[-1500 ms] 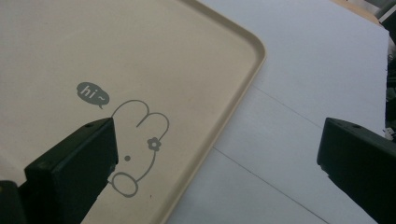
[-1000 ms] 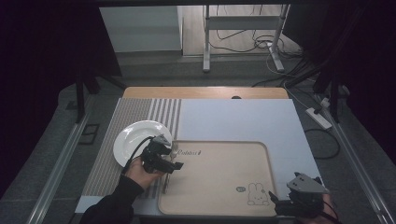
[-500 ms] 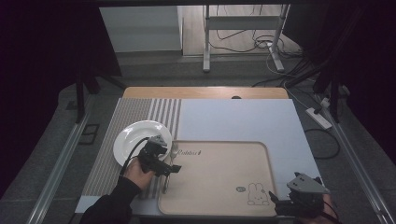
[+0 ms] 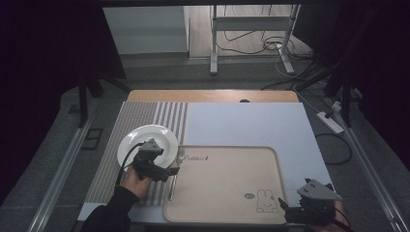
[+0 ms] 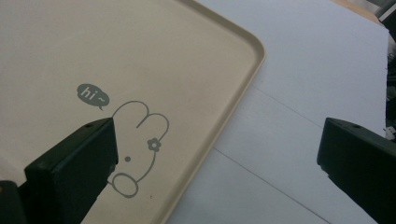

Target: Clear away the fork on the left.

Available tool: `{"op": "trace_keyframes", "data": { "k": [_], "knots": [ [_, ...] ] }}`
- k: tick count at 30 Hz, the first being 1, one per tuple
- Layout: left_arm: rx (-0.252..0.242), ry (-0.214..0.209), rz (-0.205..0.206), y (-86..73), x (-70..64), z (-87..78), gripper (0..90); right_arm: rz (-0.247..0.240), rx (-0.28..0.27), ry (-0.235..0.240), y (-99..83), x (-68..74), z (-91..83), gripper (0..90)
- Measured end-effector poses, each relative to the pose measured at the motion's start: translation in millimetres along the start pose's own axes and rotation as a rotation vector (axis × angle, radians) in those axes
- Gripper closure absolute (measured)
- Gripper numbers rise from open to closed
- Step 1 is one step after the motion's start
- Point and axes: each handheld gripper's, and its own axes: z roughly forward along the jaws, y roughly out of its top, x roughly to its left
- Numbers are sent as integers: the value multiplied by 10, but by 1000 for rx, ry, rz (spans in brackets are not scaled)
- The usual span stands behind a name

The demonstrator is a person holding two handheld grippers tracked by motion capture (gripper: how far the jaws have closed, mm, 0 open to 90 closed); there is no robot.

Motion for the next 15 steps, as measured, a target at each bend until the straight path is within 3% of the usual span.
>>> {"op": "trace_keyframes", "data": {
  "k": [15],
  "knots": [
    [-69,9,-71,-233,62,-275,0,8,-3,-1,2,-3,-1,0]
  ]
}}
